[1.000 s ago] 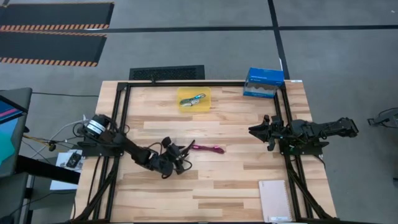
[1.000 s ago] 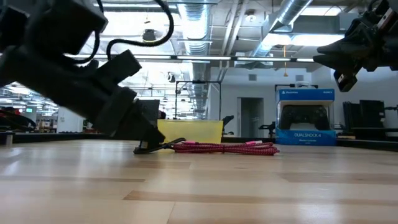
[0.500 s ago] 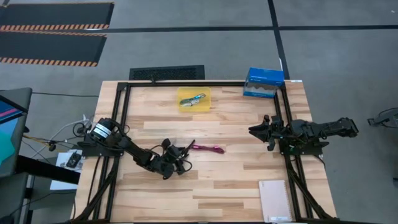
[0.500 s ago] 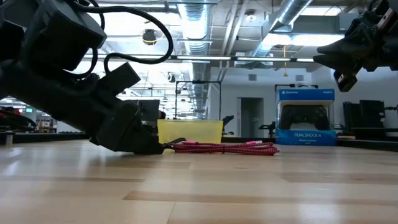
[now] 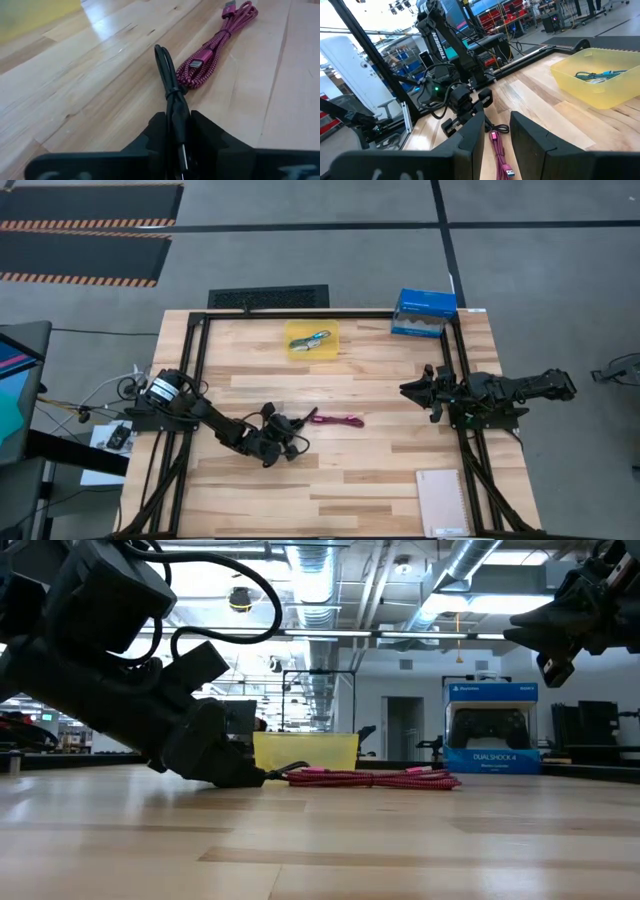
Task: Pick and place USB-C Cables
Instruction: Put the black charger cable into the yellow bin
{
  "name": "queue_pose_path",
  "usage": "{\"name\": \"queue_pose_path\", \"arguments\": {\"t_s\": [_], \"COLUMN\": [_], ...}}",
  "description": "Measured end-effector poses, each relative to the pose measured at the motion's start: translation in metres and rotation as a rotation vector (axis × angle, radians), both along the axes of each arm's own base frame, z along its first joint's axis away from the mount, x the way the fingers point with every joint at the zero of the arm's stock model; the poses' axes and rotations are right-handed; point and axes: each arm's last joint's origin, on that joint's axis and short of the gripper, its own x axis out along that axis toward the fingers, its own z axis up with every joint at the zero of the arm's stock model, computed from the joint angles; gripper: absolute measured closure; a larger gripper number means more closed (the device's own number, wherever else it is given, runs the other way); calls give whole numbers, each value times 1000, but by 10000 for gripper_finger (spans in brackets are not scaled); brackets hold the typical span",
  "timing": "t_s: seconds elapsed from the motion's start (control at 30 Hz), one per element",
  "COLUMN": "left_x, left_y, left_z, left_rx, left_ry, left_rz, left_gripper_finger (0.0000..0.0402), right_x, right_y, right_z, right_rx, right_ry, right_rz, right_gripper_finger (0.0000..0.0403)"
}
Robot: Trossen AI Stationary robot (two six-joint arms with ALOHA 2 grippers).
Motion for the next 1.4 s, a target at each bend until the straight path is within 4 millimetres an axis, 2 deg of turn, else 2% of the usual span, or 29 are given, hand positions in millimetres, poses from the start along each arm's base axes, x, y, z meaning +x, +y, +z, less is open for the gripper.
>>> {"name": "queue_pose_path", "arguments": {"t_s": [0.5, 0.7, 1.0, 1.4], "left_x": [3, 6, 13, 8], "left_y": [6, 11, 24, 50], "left_z": [7, 17, 54, 127], "left_rx": [9, -5, 14, 59], "left_ry": [0, -12, -80, -244], "left_rz": [-11, -33, -88, -230], "left_gripper_finger": [363, 366, 395, 395], "right_x": [0, 0, 0, 0], "right_y": [0, 0, 0, 0], "right_z": [0, 0, 0, 0], "right_rx": [-13, -13, -16, -16], "right_ry": [1, 2, 2, 2], "right_rz": [0, 0, 0, 0], "right_gripper_finger": [284, 284, 284, 284]}}
